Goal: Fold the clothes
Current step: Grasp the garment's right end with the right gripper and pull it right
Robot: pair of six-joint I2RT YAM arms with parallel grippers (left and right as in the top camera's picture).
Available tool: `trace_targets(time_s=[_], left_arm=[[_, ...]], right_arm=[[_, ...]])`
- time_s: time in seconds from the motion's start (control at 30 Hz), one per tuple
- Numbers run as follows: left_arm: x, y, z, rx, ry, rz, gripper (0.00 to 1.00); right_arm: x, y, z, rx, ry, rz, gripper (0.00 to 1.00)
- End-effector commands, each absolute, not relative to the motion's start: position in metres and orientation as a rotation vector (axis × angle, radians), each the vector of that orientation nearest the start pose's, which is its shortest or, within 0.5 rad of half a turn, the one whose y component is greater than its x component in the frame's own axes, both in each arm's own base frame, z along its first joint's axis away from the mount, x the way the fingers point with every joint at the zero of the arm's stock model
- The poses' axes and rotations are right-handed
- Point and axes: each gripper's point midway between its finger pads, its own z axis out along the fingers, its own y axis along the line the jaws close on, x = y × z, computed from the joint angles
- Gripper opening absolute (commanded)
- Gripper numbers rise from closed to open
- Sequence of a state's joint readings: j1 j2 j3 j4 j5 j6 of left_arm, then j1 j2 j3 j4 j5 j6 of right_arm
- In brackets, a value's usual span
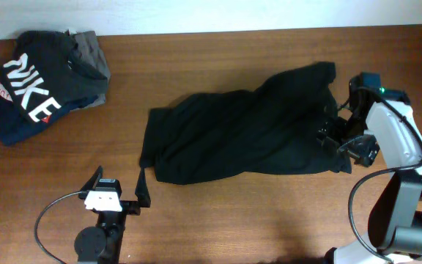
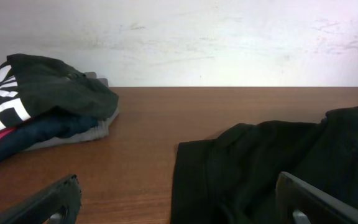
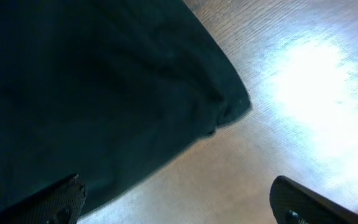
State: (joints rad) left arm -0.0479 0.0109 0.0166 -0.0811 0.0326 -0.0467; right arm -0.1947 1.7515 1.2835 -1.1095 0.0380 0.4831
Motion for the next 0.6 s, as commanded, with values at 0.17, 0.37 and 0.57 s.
trace_targets(time_s=[0.17,0.37,0.57], left_arm=[[0.245,-0.015,0.157,0.012,1.649,-0.094,0.99],[0.246,-0.015,0.157,0.012,1.649,-0.094,0.99],[0.245,-0.015,0.157,0.012,1.649,-0.094,0.99]], right_arm=[[0.293,-0.097,0.036,1.226,2.863,0.027,0.77],[0.280,-0.098,0.018,1.256,2.869,0.025,0.72],[0.271,-0.095,-0.008,1.251,2.857,0.027,0.64]])
